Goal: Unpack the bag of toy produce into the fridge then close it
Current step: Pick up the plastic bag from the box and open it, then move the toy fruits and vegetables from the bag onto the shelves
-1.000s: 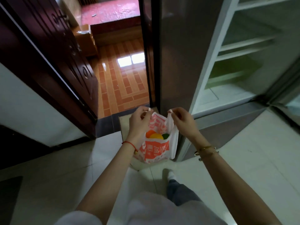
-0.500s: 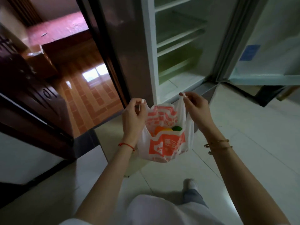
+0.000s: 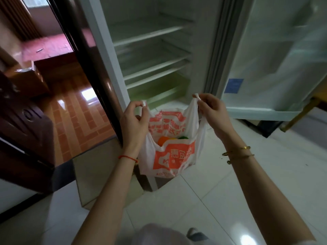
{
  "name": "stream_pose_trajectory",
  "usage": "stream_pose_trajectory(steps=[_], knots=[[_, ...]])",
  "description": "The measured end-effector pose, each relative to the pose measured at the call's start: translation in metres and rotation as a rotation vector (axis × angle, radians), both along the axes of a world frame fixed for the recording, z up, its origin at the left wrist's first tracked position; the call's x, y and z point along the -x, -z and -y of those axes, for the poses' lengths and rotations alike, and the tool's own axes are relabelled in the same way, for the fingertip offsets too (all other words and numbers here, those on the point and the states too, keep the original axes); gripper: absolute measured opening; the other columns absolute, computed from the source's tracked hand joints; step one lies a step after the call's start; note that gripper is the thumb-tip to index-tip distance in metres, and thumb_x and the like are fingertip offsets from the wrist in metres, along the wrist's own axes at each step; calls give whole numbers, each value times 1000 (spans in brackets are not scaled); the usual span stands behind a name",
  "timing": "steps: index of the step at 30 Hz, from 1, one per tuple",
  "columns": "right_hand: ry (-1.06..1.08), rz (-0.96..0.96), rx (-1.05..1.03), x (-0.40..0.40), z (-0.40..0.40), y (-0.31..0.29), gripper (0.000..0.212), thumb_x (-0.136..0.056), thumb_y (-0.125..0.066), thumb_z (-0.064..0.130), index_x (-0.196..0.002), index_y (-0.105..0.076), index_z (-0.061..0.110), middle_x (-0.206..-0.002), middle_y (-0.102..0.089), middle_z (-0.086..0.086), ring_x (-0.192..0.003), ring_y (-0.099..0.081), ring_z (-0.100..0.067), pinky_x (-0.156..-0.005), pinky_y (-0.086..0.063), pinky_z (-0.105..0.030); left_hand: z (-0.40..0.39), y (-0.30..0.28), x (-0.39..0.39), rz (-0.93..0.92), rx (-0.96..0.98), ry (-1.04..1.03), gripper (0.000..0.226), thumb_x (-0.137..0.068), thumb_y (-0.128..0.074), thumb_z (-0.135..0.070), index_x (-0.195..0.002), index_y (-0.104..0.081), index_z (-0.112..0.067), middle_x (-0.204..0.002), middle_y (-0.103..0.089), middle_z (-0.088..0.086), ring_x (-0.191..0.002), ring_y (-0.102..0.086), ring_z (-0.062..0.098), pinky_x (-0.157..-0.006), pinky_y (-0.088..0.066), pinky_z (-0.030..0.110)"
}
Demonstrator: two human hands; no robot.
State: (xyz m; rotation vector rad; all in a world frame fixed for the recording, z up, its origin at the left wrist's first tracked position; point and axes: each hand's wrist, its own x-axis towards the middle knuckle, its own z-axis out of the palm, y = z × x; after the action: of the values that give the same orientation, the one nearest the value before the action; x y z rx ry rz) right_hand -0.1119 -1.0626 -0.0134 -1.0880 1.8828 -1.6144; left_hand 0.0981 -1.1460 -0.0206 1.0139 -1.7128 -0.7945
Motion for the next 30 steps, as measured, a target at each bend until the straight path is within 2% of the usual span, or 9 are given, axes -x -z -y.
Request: stream_pose_trajectory(steps=[5, 8, 11, 13, 18, 21, 24, 26, 30], knots=[[-86, -54, -6, 48, 19, -20, 27, -96, -52, 20, -119, -66, 16, -96, -70, -17, -87, -66, -40, -79, -56, -55, 17, -7, 43, -18, 33, -71, 8, -96, -54, -29, -99, -57, -23, -81, -67, 9, -53, -62, 36, -45, -50, 52], [-135, -89, -14, 71, 38, -30, 33, -99, -50, 17, -130, -58, 16, -94, -68, -8, -86, -69, -26, -77, -59, -38, 31, -16, 62, -5, 35, -80, 4, -96, -53, -27, -98, -53, -30, -84, -64, 3, -57, -63, 38, -46, -51, 53], [-193, -103, -3, 91, 61, -33, 38, -99, -47, 11, -137, -51, 16, -81, -60, 6, -65, -62, 6, -62, -49, -13, 51, -21, 80, 19, 18, -76, 11, -97, -54, -25, -105, -51, -32, -93, -64, -5, -62, -66, 33, -53, -54, 52], [-212, -107, -8, 103, 79, -33, 40, -99, -46, 8, -138, -49, 18, -77, -56, 9, -54, -57, 10, -55, -46, -8, 66, -22, 89, 39, 19, -84, 16, -96, -54, -24, -111, -51, -28, -97, -64, -7, -63, -66, 31, -56, -55, 51], [-243, -116, 2, 126, 125, -30, 43, -98, -46, 8, -139, -49, 21, -76, -54, 13, -53, -54, 5, -59, -47, -13, 100, -19, 109, 53, 41, -121, 23, -96, -55, -24, -118, -49, -27, -107, -63, -4, -63, -66, 28, -60, -56, 50], [-253, -101, 29, 137, 155, -29, 44, -97, -46, 8, -138, -51, 25, -65, -52, 14, -56, -48, -4, -61, -45, -21, 122, -18, 118, 37, 50, -139, 27, -95, -55, -21, -121, -49, -25, -108, -63, -5, -62, -65, 25, -59, -56, 47], [-268, -82, 58, 146, 182, -34, 44, -98, -46, 8, -138, -52, 24, -67, -54, 12, -55, -49, -1, -58, -46, -16, 141, -21, 123, 27, 42, -161, 32, -95, -57, -21, -125, -48, -26, -110, -64, 0, -64, -66, 22, -58, -59, 41], [-278, -75, 79, 151, 199, -36, 44, -98, -46, 8, -138, -52, 25, -69, -55, 9, -56, -51, 0, -58, -46, -15, 153, -23, 126, 1, 12, -155, 34, -95, -58, -17, -126, -47, -24, -98, -66, 3, -60, -67, 21, -52, -58, 32], [-277, -74, 65, 163, 230, -21, 46, -95, -48, 11, -136, -54, 30, -66, -50, 9, -63, -47, -11, -65, -44, -27, 171, -13, 130, 12, -6, -137, 39, -94, -59, -18, -129, -46, -29, -111, -63, -2, -65, -68, 26, -54, -57, 47]])
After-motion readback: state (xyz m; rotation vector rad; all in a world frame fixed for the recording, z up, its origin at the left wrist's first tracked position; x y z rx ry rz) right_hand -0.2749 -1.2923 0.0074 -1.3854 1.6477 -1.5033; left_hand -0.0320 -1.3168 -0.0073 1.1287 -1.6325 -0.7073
